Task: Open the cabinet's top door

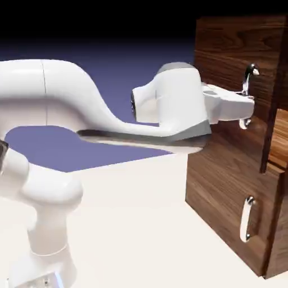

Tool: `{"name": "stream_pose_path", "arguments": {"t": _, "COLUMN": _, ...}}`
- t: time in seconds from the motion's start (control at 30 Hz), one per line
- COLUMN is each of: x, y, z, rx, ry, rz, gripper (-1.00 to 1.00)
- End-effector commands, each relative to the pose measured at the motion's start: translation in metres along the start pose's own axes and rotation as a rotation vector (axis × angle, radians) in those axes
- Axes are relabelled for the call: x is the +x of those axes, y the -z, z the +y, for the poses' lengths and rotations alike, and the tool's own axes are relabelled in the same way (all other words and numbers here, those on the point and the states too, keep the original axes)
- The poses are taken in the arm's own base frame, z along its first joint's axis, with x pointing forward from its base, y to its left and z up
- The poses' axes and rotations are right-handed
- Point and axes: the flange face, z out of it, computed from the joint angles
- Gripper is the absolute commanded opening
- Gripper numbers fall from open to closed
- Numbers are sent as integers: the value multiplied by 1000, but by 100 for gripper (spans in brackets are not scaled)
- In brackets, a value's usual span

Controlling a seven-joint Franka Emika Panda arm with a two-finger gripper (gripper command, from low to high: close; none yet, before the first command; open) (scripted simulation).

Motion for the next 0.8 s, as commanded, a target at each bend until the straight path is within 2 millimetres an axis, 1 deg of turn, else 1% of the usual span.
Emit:
{"name": "stream_pose_path", "arguments": {"t": 0.0, "x": -2, "y": 6, "z": -1, "rx": -10, "ry": 0, "rz": 10, "gripper": -100}}
{"name": "stream_pose_path", "arguments": {"t": 0.33, "x": -20, "y": 60, "z": -19, "rx": -110, "ry": -1, "rz": 110, "gripper": -100}}
{"name": "stream_pose_path", "arguments": {"t": 0.63, "x": -45, "y": 114, "z": -45, "rx": -218, "ry": -1, "rz": 218, "gripper": -100}}
{"name": "stream_pose_path", "arguments": {"t": 0.77, "x": -57, "y": 134, "z": -56, "rx": -262, "ry": -1, "rz": 261, "gripper": -100}}
